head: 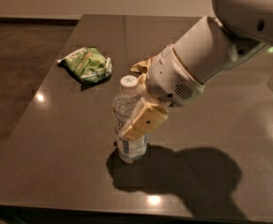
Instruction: Knock blue plastic bottle over
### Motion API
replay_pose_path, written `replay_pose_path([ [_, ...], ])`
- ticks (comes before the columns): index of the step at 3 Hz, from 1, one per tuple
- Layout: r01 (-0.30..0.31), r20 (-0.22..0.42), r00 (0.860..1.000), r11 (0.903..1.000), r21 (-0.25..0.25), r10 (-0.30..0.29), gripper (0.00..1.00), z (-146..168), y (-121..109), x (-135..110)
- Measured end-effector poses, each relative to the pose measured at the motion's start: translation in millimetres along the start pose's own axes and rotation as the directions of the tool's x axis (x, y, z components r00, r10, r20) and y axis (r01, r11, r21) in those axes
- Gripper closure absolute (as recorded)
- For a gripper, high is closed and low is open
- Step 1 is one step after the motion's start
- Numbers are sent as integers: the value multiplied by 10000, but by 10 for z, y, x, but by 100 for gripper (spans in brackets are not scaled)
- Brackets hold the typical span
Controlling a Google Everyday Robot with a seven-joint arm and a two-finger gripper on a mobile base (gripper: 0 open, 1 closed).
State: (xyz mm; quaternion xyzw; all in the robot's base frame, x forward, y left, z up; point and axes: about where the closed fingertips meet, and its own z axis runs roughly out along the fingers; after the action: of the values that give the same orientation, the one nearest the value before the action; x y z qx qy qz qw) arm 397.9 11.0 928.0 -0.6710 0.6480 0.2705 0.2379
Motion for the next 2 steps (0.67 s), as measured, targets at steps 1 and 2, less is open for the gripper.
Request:
replay_pose_path([
  [1, 7, -677, 9977, 9999, 129, 2, 98, -227, -66, 14],
  [2, 246, -2433, 9699, 9976, 642, -83, 100, -533, -206, 102],
])
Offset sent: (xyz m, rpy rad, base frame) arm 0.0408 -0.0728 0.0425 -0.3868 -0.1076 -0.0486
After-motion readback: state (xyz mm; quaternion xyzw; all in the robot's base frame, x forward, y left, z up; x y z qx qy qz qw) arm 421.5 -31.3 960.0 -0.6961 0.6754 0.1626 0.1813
